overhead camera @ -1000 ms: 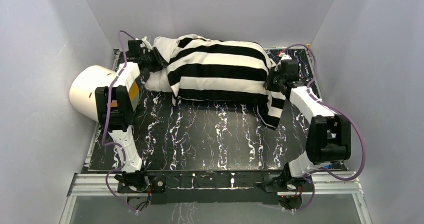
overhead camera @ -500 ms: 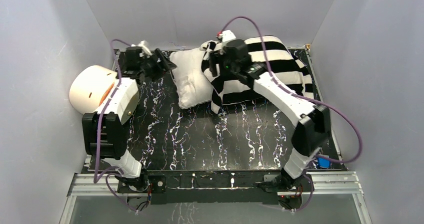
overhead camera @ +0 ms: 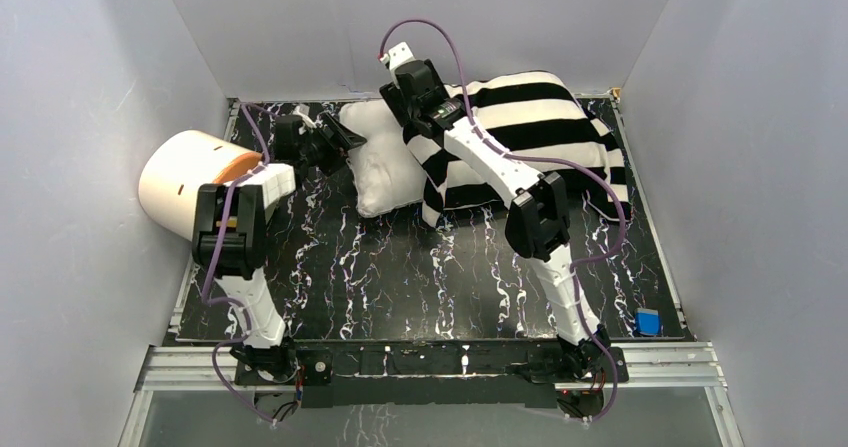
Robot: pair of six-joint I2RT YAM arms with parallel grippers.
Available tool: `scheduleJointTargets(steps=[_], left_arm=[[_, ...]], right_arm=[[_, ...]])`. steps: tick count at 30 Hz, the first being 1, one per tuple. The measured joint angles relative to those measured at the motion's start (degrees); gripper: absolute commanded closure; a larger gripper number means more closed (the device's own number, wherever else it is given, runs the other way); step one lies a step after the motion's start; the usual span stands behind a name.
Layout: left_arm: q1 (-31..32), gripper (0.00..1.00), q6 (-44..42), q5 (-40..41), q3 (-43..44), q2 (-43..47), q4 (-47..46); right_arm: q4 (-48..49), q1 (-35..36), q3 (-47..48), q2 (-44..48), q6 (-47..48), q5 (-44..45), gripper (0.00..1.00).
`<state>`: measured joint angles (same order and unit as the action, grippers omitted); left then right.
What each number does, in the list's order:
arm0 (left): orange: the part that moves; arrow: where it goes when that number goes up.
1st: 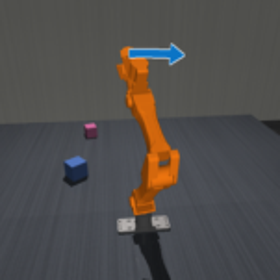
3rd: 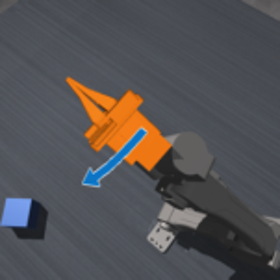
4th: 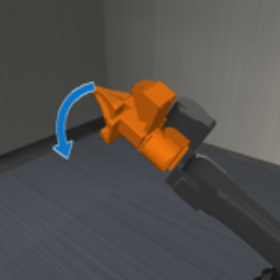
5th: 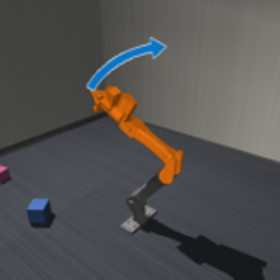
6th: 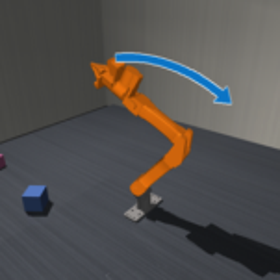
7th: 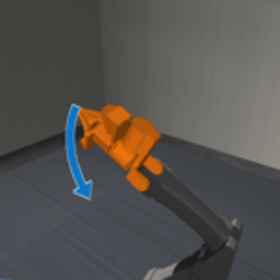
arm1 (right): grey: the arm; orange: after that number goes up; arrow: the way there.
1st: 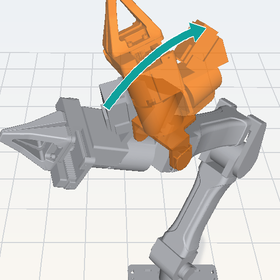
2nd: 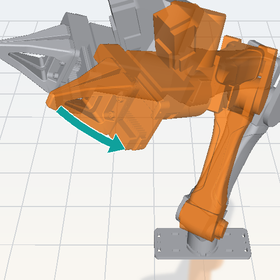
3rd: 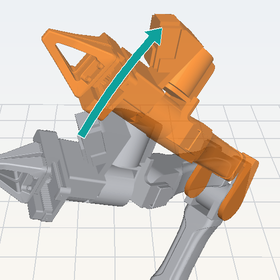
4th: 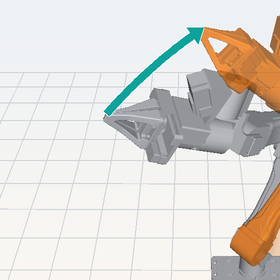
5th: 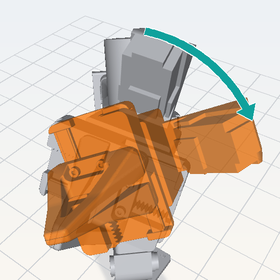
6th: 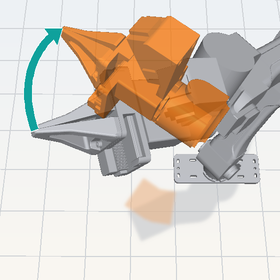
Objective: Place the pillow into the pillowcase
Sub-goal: Stuff the pillow into the pillowcase.
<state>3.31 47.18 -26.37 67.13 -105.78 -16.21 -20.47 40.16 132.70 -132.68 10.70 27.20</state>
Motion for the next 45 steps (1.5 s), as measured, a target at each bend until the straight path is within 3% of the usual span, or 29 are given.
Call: scheduleJointTargets(steps=[2,3,5,8,11,15,19,24,28,33,35,39,42,45], left_arm=[[0.5,0.28,1.51,-0.15,0.35,-3.34,-3.08],[0.96,0.4,2.64,-0.57,0.59,-5.57,-5.4],[1.79,0.74,5.09,-1.62,0.96,-8.81,-9.44],[2.43,0.98,8.55,-3.69,1.07,-11.02,-15.72],[2.38,1.0,8.33,-4.09,1.07,-8.5,-16.79],[2.49,1.0,3.39,-3.65,4.2,-1.03,-7.63],[2.12,1.0,-1.81,-3.63,19.65,4.5,4.13],[1.6,1.0,-4.15,-4.17,36.85,9.49,7.56],[6.78,1.0,-5.4,-5.16,43.04,12.68,4.72],[18.45,1.0,-8.57,-6.6,36.59,14.67,0.66],[23.54,1.0,-9.66,-6.64,30.62,14.64,-0.74],[34.88,0.72,-11.17,-7.45,17.77,12.09,-2.14],[39.32,0.48,-10.21,-9.25,12.04,11.43,-1.29],[41.51,0.43,-8.87,-12.44,11.37,13.31,1.2]], right_arm=[[-1.42,-0.2,-0.37,-0.15,0.02,-0.44,0.4],[-1.6,-0.31,-0.92,-0.09,-0.31,-1.22,0.48],[-1.42,-0.39,-3.04,0.74,-1.29,-3.82,0.69],[-0.85,-0.39,-8.0,2.73,-3.61,-9.9,0.89],[-0.57,-0.63,-8.9,3.87,-5.88,-17.11,1.0],[-0.76,-0.55,-7.3,6.36,-7.32,-24.98,1.0],[2.45,0.55,-4.09,9.66,-9.25,-29.7,1.0],[12.22,1.01,-3.41,17.79,-15.93,-37.05,1.0],[21.29,2.25,-15.26,29.66,-20.5,-38.32,1.0],[33.29,-1.9,-46.49,48.72,-28.92,-39.98,1.0],[36.37,-5.16,-59.87,54.8,-31.98,-40.7,0.94],[36.17,-11.04,-87.1,64.54,-35.04,-38.71,0.63],[25.44,-12.2,-95.34,70.29,-35.43,-34.29,0.32],[13.4,-11.87,-95.95,79.06,-35.21,-28.46,0.19]])
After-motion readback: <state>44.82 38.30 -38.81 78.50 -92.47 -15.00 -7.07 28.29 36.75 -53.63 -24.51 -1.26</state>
